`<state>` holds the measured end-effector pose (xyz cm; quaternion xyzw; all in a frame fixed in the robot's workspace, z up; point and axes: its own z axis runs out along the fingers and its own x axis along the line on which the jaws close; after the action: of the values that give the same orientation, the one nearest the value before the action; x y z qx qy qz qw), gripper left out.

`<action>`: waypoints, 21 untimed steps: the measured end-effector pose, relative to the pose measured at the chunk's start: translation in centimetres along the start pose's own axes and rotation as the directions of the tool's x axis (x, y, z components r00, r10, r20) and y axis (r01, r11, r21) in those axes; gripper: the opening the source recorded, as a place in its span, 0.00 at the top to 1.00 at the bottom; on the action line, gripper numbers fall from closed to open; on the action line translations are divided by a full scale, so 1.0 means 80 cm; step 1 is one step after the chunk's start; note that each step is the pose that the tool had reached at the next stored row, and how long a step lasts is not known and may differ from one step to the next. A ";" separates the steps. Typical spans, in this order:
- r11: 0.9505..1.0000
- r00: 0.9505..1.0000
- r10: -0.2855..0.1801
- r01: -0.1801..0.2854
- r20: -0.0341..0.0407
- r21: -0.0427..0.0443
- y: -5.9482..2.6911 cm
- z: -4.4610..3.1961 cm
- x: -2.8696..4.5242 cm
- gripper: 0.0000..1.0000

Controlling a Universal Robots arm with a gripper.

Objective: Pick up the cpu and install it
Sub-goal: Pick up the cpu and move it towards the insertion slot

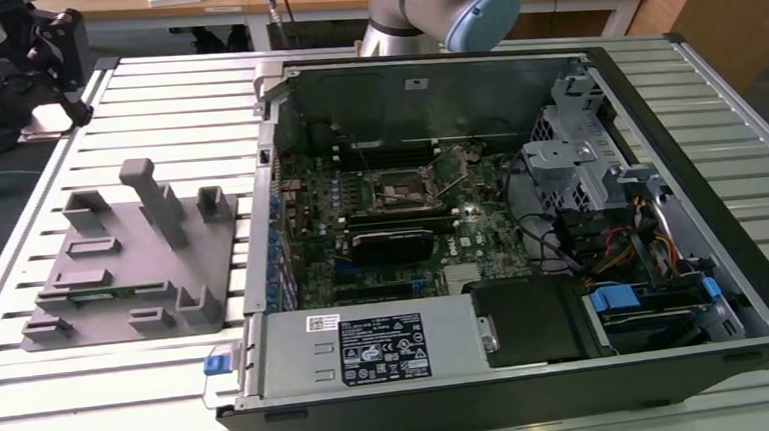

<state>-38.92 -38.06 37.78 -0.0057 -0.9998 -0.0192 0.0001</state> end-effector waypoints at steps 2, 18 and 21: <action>1.000 1.000 0.000 0.000 0.000 0.000 0.000 0.0000 -0.0013 0.46; 1.000 1.000 0.000 0.000 0.000 0.000 0.001 0.0000 -0.0209 0.46; 1.000 1.000 0.000 0.000 0.000 0.000 0.001 0.0000 -0.0258 0.46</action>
<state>-36.85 -38.02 37.78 -0.0057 -0.9998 -0.0192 0.0001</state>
